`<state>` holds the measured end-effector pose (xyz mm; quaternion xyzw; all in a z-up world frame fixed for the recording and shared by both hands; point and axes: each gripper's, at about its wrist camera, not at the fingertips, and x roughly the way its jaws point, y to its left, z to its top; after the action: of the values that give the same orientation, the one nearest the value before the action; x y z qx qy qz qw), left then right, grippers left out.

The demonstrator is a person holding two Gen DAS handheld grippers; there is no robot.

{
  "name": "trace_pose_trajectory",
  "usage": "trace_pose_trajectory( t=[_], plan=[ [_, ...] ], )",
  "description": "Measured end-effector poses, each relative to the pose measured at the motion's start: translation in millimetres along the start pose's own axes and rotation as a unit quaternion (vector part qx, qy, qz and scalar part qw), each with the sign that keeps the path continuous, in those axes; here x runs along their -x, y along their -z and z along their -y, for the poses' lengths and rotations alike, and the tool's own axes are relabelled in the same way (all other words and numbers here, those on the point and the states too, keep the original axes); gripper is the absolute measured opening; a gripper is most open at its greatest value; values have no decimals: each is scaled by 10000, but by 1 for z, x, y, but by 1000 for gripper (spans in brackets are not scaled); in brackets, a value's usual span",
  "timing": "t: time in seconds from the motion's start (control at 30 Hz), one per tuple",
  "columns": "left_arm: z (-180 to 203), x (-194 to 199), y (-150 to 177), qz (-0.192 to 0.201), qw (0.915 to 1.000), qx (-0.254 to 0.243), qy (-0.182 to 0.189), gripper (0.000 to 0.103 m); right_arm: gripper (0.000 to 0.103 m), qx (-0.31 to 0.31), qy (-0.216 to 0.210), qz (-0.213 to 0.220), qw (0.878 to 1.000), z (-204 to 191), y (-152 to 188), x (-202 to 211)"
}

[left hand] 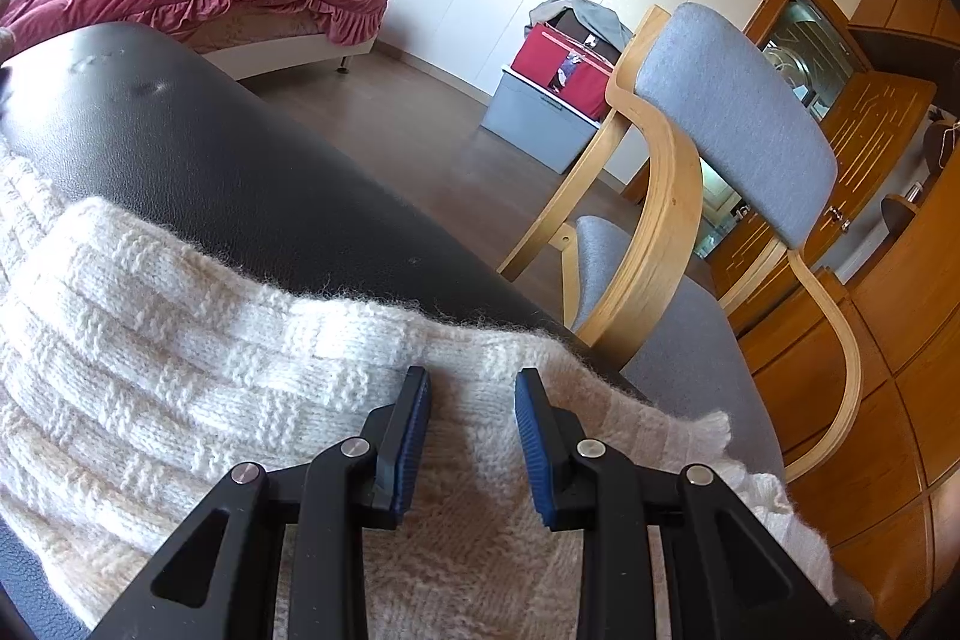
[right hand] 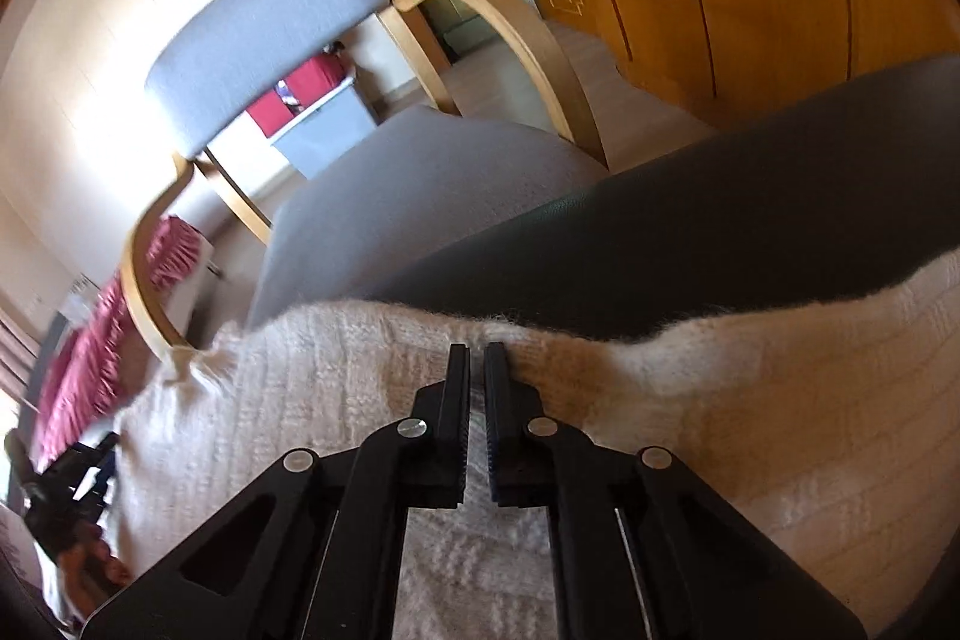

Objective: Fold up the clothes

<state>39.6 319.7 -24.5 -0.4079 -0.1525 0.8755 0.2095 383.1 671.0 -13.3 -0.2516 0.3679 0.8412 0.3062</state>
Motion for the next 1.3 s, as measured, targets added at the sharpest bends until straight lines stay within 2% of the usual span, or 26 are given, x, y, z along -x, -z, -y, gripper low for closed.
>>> trace_pose_trajectory(
  t=[0.1, 0.23, 0.33, 0.43, 0.5, 0.57, 0.67, 0.8, 0.87, 0.93, 1.0, 1.03, 1.17, 1.2, 1.3],
  plan=[
    [0, -1, 0, 1, 10000, -41, -32, 29, 7, 235, -146, 33, 9996, -5, 1, 22],
    [2, 0, 1, 5, 9998, -182, -78, 33, 7, 508, -34, -274, 9983, -1, 18, 20],
    [0, 1, 0, -9, 9997, -218, -83, 34, 3, 262, 83, -333, 9991, 17, 22, 12],
    [-1, 2, 0, -24, 9996, -271, -83, 35, 2, -20, 505, -29, 9987, 31, 17, 20],
    [4, 1, 1, -59, 9990, -413, -166, 36, 7, -148, 315, 24, 9994, 36, 19, 26],
    [13, 0, 1, -203, 9969, -694, -309, 38, 7, 125, 203, -22, 9997, 25, 27, 36],
    [30, 6, 7, -558, 9884, -1389, -260, 37, 7, 570, 45, -100, 9983, 7, 40, 51],
    [47, 30, 37, -1176, 9650, -2346, 24, 37, 7, 984, -374, -422, 9935, -11, 63, 66],
    [48, 42, 60, -1244, 9534, -2746, 92, 37, 7, 1102, -303, -585, 9917, -10, 74, 66],
    [46, 56, 79, -1015, 9451, -3104, 85, 37, 7, 1207, -35, -685, 9903, -6, 84, 65],
    [41, 66, 92, -773, 9413, -3286, 100, 38, 3, 973, 14, -592, 9935, 6, 83, 69],
    [38, 68, 93, -766, 9425, -3250, 146, 38, 3, 853, 142, -525, 9949, 11, 80, 70],
    [31, 67, 91, -823, 9467, -3100, 306, 40, 4, 865, 90, -325, 9957, 7, 78, 77],
    [32, 68, 90, -817, 9467, -3102, 306, 41, 7, 872, 72, -275, 9958, 5, 77, 79],
    [33, 69, 94, -774, 9439, -3202, 234, 42, 7, 865, 55, -89, 9962, 2, 72, 85]
  ],
)
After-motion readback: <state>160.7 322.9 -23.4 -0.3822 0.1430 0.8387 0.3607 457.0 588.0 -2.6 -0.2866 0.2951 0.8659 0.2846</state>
